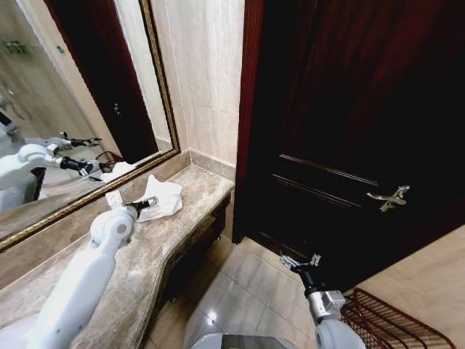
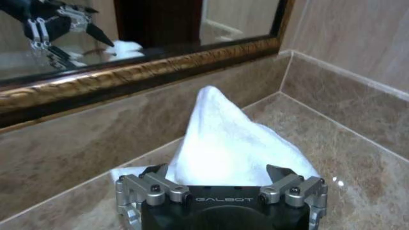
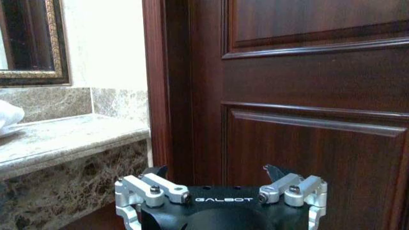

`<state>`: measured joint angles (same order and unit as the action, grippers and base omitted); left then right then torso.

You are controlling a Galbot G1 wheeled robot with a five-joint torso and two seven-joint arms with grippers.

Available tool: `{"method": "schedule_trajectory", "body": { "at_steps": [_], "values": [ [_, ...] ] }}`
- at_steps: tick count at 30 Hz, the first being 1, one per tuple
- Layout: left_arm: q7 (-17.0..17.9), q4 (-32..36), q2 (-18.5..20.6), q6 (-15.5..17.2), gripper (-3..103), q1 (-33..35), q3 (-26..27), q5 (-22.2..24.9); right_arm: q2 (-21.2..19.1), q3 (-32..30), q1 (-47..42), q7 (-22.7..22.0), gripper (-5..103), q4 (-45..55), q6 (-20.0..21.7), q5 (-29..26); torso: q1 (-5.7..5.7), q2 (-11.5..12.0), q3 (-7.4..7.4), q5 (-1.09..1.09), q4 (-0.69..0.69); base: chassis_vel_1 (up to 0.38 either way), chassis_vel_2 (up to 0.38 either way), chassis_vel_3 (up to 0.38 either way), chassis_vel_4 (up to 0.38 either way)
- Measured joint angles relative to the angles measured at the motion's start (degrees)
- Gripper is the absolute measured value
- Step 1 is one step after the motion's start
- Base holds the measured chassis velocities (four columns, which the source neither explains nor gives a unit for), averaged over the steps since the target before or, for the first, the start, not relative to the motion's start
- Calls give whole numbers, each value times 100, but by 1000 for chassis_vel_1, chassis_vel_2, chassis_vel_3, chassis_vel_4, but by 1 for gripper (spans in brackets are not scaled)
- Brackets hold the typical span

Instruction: Discard the used towel into the hamper.

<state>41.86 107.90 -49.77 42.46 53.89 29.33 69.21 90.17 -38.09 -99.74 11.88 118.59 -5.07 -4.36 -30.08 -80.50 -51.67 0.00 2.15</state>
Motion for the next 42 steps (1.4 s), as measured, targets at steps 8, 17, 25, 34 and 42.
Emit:
{"method": "schedule_trajectory", "body": {
  "at_steps": [8, 17, 25, 34, 42],
  "values": [
    [-121, -666, 107, -8, 100, -355, -488, 61, 1, -69, -15, -7, 100, -19, -42, -23, 0, 0, 0, -1, 2, 0, 0, 0, 0],
    [-580, -1143, 163, -21, 100, -525, -817, -219, 52, -73, -21, -36, 100, -60, -128, -34, 1, 0, 0, 1, 1, 0, 0, 0, 0],
    [-717, -1520, 110, -37, 100, -666, -1030, -364, 81, -71, -45, -55, 100, -59, -170, -51, 1, 0, 0, 2, 1, 0, 0, 0, 0],
    [-1128, -1520, 58, -39, 92, -692, -1095, -771, 80, -79, -23, -101, 100, -75, -241, -62, 1, 0, 0, 1, 0, 0, 0, 0, 0],
    [-1276, -1602, -35, -41, 74, -736, -1149, -923, 48, -80, 7, -107, 100, -74, -229, -76, 1, 0, 1, 0, 0, 0, 0, 0, 0]
  ]
}}
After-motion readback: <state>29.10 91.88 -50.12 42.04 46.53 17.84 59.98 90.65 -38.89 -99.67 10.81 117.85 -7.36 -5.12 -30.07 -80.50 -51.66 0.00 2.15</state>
